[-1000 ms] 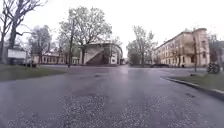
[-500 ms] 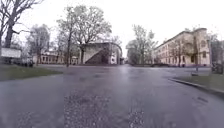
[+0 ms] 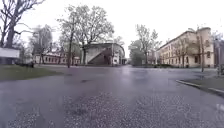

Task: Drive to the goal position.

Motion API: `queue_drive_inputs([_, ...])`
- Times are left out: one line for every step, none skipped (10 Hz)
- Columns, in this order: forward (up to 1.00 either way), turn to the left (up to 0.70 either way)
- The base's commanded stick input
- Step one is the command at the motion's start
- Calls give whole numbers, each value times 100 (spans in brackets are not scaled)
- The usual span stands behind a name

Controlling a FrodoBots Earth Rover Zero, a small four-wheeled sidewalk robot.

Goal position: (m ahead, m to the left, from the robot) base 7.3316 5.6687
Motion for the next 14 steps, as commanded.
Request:
queue_drive_inputs([85,0])
queue_drive_inputs([85,0])
queue_drive_inputs([85,32])
queue_drive_inputs([85,34])
queue_drive_inputs([85,34])
queue_drive_inputs([85,0])
queue_drive_inputs([85,0])
queue_drive_inputs([85,0])
queue_drive_inputs([85,0])
queue_drive_inputs([85,0])
queue_drive_inputs([85,14])
queue_drive_inputs([85,30])
queue_drive_inputs([85,34])
queue_drive_inputs([85,26])
